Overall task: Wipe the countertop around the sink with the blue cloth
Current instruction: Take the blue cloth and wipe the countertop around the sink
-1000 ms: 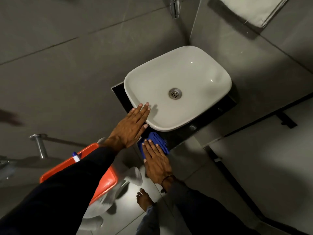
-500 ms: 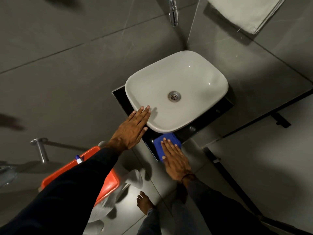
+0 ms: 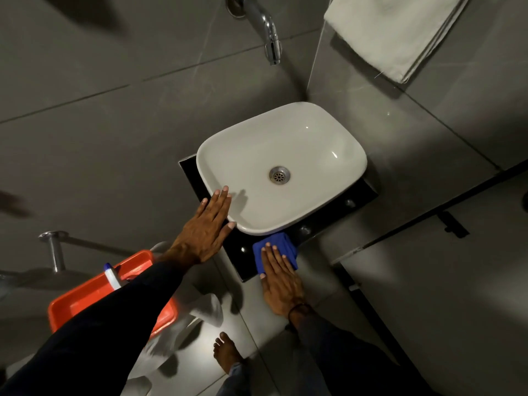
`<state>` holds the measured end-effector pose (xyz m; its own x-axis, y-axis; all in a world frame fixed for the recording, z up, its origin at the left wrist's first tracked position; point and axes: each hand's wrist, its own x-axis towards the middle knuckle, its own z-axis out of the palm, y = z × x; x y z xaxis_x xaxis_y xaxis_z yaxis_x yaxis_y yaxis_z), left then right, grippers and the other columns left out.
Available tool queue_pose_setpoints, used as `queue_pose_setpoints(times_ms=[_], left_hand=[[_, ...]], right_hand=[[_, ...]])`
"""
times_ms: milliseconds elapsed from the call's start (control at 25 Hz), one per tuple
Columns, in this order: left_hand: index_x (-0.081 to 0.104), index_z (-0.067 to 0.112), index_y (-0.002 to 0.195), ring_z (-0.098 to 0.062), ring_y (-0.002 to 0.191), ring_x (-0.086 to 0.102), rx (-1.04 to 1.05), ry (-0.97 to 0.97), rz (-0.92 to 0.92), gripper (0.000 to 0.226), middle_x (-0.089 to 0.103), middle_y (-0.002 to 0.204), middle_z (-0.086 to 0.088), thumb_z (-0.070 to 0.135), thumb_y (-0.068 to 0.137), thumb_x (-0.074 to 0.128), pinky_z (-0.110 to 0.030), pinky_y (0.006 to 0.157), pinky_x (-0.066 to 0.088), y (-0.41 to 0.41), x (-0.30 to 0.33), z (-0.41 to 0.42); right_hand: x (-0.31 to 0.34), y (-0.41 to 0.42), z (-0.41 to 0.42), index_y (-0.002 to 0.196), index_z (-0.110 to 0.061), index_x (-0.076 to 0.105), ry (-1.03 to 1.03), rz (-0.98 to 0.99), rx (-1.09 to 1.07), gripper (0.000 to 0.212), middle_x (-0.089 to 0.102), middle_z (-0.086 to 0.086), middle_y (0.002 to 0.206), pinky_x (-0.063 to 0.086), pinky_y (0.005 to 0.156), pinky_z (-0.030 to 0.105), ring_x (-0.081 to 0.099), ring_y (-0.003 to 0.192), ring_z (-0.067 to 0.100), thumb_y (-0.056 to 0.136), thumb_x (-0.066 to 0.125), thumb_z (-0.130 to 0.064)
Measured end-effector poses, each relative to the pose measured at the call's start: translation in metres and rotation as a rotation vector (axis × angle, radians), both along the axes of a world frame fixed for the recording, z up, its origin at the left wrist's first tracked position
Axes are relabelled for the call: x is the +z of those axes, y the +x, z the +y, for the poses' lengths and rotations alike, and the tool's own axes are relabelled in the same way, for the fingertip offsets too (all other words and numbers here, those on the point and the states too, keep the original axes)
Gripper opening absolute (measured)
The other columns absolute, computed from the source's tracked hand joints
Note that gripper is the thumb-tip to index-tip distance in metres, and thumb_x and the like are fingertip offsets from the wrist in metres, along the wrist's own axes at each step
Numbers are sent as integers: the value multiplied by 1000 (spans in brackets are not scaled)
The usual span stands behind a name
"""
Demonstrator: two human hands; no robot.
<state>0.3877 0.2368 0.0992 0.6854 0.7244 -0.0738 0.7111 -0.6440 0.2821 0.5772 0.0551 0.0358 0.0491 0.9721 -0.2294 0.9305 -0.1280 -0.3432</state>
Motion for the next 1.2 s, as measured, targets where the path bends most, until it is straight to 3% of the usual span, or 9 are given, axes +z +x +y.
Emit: queue_pose_setpoints(times_ms=[120,320,560,760,960,1120,1200], left_hand=[[2,11,164,-23,161,-4,80,11,33,77,-2,174,-7,58,103,6,-43,132,6,8,2,-10],[-1,6,163,-25,161,-5,211,0,54,78,-6,173,-9,55,103,8,-45,132,7,22,8,-26],[-2,4,162,-28,160,-8,293,-9,66,89,-7,173,-12,64,96,-8,-46,132,6,66,12,-55],[-7,0,160,-30,159,-12,389,-35,53,101,-15,170,-15,71,89,-16,-45,132,2,78,13,-69],[-5,-2,160,-32,159,-10,378,-40,77,102,-14,170,-17,72,90,-14,-47,131,4,80,12,-71],[-1,-5,159,-33,159,-6,380,-25,95,102,-9,171,-18,71,92,-13,-50,131,8,79,14,-70],[1,-6,159,-34,159,-4,379,-20,91,101,-6,171,-19,70,93,-12,-51,130,9,81,15,-71]], right_hand=[[3,43,2,159,-13,11,26,33,116,64,10,2,168,-8,124,31,8,157,21,102,36,-26],[7,126,18,159,-15,4,-16,10,125,64,1,0,169,-2,127,31,1,157,18,103,34,-24],[10,227,39,159,-15,1,-21,-105,100,63,0,2,169,1,128,32,2,157,17,105,32,-25],[8,222,43,159,-13,1,-54,-44,-34,63,-2,5,169,0,128,36,-1,157,20,105,30,-27],[7,270,41,159,-14,0,-7,-93,187,64,-2,2,169,3,129,32,1,157,17,105,31,-28],[13,344,69,159,-10,-1,-74,-223,42,63,-3,7,169,6,128,35,4,157,19,106,29,-27],[14,346,75,158,-8,-2,-118,-190,10,63,-3,8,169,6,129,37,3,157,21,106,29,-27]])
